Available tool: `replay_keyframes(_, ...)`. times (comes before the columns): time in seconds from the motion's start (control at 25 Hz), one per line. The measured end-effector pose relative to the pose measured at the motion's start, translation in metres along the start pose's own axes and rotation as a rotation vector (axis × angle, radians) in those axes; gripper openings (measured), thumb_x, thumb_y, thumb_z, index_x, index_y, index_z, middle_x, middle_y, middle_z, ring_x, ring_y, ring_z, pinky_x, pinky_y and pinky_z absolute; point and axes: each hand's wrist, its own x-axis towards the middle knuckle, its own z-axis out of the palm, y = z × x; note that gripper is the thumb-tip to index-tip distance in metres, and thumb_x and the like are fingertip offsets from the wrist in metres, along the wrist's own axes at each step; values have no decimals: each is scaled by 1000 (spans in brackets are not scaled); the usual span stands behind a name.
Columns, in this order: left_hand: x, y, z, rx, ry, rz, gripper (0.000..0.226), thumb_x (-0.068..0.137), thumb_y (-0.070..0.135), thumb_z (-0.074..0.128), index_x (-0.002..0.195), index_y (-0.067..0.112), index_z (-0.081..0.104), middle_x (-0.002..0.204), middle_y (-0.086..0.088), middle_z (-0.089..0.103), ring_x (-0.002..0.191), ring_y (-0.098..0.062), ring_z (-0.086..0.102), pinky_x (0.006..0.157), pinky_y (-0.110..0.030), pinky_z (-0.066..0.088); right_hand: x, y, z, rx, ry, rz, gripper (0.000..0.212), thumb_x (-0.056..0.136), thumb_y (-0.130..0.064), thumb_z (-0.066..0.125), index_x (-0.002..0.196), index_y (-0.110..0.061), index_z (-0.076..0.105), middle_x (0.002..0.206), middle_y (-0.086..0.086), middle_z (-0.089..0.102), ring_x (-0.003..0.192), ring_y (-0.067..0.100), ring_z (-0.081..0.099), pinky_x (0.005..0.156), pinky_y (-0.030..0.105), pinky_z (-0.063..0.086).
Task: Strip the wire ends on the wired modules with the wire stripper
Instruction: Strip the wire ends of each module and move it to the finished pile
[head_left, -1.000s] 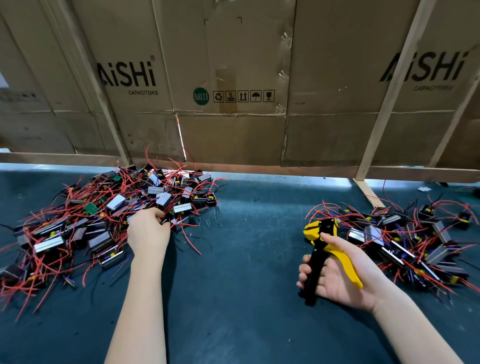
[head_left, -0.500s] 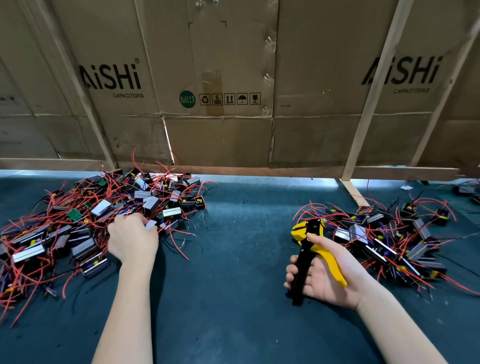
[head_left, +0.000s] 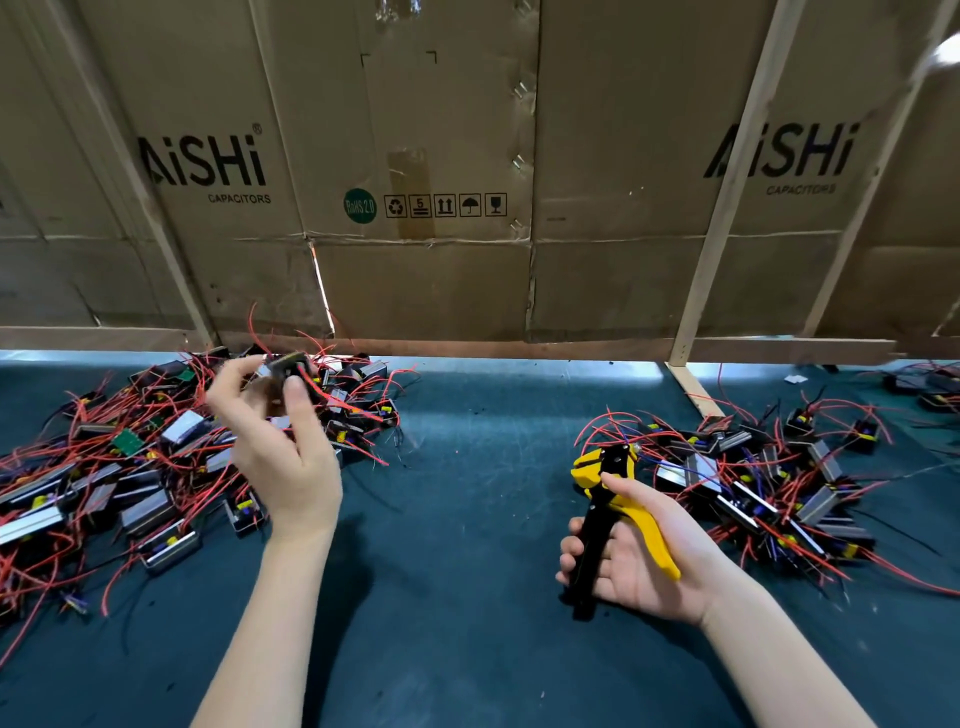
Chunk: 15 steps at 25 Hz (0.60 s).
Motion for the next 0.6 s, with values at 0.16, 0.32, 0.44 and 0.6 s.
replay_keyframes(0.16, -29, 10, 26, -256, -360, -409, 10, 103, 2, 40, 110, 6, 45, 82, 14, 71, 83, -3, 67, 81, -21, 48, 2, 1, -1, 2, -6, 0, 48, 81, -47, 58, 90, 0, 54, 80, 22, 57, 72, 36, 62, 82, 50, 51)
replay_keyframes(0.32, -69, 7, 39, 80, -1109, -504, 6, 98, 15, 55, 102, 11, 56, 96, -2, 71, 95, -19, 61, 93, -41, 46, 4, 0, -2, 3, -9, -5, 48, 80, -47, 59, 90, 0, 54, 80, 22, 58, 73, 37, 63, 82, 50, 51)
replay_keyframes(0.44, -81, 1, 38, 287, -1200, -287, 12, 96, 20, 57, 105, 14, 63, 106, 2, 63, 107, -19, 49, 98, -34, 37, 2, 1, -1, 0, -10, -11, 48, 82, -47, 57, 90, 1, 55, 80, 22, 58, 73, 37, 63, 82, 50, 51)
replay_keyframes(0.6, -71, 2, 35, 226, -1077, -303, 33, 85, -6, 54, 106, 15, 68, 104, 3, 67, 101, -15, 54, 88, -16, 37, 1, 3, 0, -50, -29, -54, 44, 84, -43, 58, 88, 1, 57, 82, 23, 58, 76, 38, 63, 80, 49, 54)
